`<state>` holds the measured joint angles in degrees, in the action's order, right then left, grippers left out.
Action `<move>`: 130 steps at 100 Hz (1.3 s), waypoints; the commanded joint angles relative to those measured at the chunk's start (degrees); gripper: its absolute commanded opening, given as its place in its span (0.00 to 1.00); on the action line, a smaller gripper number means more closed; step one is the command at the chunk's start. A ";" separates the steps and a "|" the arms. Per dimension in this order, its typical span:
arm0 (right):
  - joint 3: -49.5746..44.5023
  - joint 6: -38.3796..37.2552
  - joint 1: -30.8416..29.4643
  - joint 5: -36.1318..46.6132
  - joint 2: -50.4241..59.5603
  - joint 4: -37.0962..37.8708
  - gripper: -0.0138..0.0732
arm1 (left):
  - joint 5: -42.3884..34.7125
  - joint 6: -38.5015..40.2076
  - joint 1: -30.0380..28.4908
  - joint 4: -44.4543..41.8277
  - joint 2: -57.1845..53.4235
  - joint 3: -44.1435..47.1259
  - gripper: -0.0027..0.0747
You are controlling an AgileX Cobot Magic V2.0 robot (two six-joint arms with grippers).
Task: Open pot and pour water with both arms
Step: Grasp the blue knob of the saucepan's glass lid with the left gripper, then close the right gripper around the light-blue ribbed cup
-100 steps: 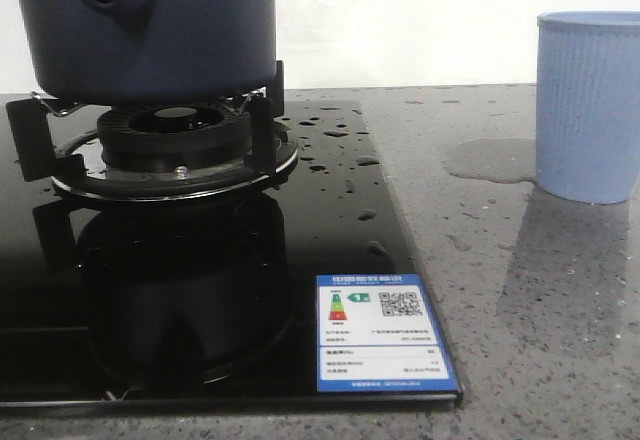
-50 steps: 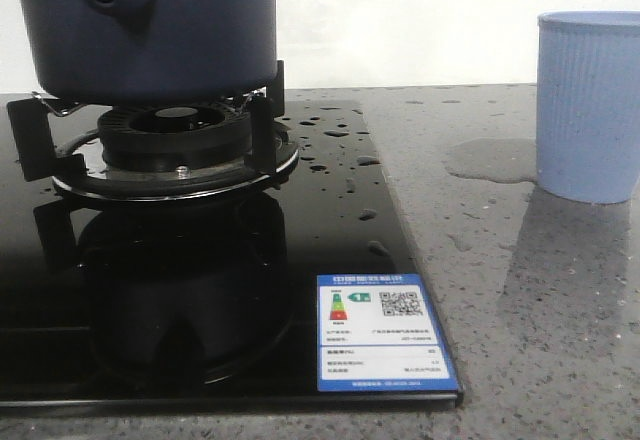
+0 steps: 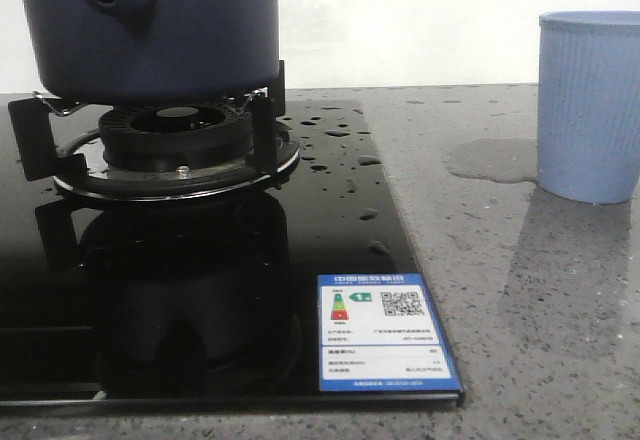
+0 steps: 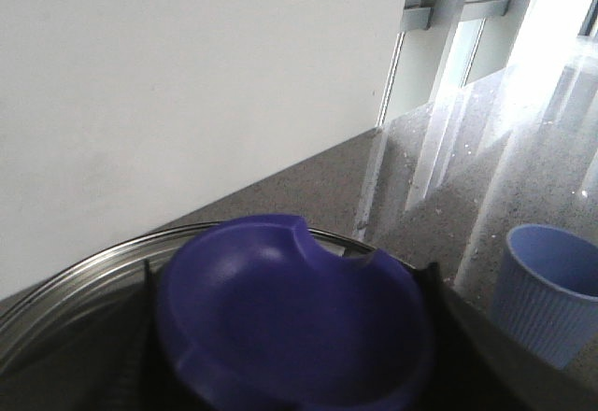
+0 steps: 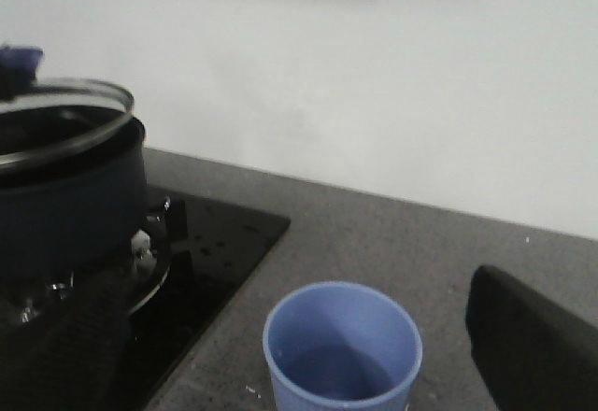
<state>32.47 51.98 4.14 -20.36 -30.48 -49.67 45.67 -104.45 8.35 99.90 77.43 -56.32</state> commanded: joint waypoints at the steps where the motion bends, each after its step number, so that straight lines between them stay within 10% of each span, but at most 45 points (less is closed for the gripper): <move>1: -0.38 0.66 -0.11 3.36 -1.40 -0.85 0.90 | 3.84 -0.07 0.31 5.52 -5.10 -1.84 0.37; 130: -7.74 -2.92 19.81 38.73 -25.21 -5.32 0.90 | 3.59 -0.07 0.31 6.61 -13.34 -1.98 0.37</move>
<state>23.28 50.37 23.74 14.48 -54.60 -55.59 46.92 -104.45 8.35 100.03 65.66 -56.32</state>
